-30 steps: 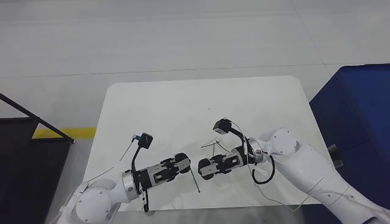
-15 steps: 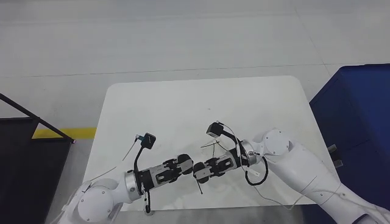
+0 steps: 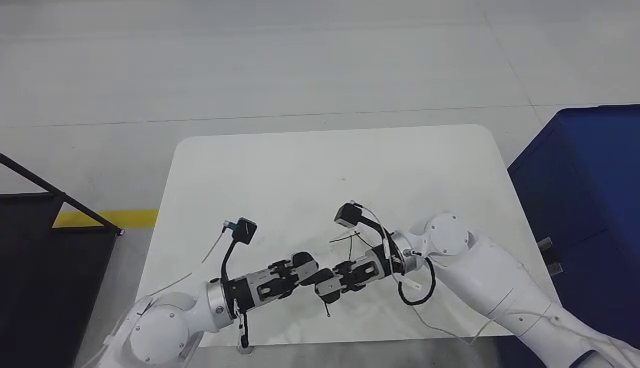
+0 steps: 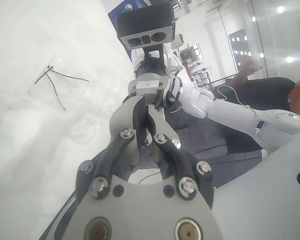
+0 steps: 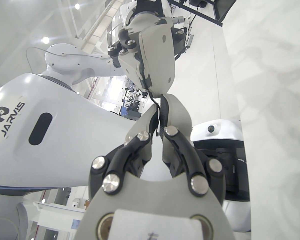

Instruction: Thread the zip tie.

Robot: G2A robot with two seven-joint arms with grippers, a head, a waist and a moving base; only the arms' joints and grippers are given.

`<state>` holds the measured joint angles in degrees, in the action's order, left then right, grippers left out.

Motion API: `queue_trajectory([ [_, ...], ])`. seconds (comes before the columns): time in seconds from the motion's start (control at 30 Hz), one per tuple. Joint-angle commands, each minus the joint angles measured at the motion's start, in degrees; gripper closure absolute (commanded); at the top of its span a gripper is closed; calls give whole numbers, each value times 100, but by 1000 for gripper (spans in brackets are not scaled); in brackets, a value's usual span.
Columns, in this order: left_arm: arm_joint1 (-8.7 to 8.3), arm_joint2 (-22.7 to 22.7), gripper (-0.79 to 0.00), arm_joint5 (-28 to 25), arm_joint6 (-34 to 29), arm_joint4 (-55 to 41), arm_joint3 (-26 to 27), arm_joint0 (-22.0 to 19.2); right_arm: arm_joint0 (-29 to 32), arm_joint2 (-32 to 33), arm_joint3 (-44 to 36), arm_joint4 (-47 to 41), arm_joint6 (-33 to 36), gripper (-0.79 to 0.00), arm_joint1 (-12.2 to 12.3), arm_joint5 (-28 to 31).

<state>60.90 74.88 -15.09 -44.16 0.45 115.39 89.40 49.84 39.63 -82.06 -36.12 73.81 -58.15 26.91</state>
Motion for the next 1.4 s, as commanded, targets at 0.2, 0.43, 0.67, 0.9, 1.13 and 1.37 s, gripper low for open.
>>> queue_trajectory([
  [0.2,-21,33,-194,-37,-6,-43,14,36,31,56,30,28,46,0,-49,-47],
  [0.43,-42,191,-785,-134,124,-232,83,132,77,198,91,-9,72,0,-64,-26],
  [0.67,-49,474,-785,-278,425,-755,-41,218,304,675,85,-275,-21,0,23,202],
  [0.9,-44,410,-785,-74,357,-1015,-42,226,379,826,-135,-414,-285,0,20,489],
  [1.13,36,142,-785,-139,1297,-795,-68,182,885,1442,-260,-35,-1596,0,51,1712],
  [1.37,40,121,-785,-98,1314,-869,-74,197,966,1484,-321,204,-1809,0,47,1773],
])
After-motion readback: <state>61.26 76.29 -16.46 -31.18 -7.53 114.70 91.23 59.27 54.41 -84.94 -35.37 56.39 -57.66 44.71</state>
